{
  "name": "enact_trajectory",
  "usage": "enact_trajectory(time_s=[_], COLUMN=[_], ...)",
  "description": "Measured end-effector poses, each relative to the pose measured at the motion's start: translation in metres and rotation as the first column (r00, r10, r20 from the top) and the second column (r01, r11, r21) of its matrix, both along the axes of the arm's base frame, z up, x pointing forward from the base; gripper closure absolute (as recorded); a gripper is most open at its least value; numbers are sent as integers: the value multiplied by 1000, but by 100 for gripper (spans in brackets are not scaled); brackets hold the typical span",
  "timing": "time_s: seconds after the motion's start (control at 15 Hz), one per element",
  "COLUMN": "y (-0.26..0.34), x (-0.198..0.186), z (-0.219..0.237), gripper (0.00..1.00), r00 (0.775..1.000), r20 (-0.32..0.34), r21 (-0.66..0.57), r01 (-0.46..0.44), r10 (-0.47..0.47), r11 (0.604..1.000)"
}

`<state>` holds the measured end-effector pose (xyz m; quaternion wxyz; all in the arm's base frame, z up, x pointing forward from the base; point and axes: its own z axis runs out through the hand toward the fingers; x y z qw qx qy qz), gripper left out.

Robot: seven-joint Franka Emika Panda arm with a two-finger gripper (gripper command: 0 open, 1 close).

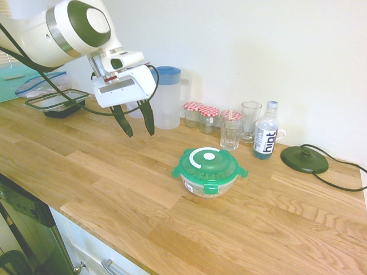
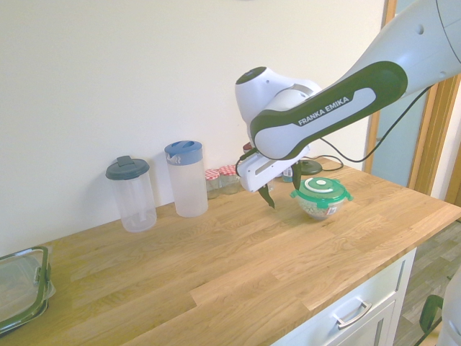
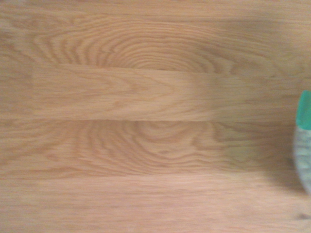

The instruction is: Cover the lid of food container

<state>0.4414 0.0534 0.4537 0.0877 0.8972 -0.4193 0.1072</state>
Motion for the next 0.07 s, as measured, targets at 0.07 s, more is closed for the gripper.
enact_trajectory(time_s=[0.07], y=[4], x=[1], z=[0], gripper=[0], r00=[1000], r20=[18], r21=[63], r01=[-11], r10=[10], r11=[998])
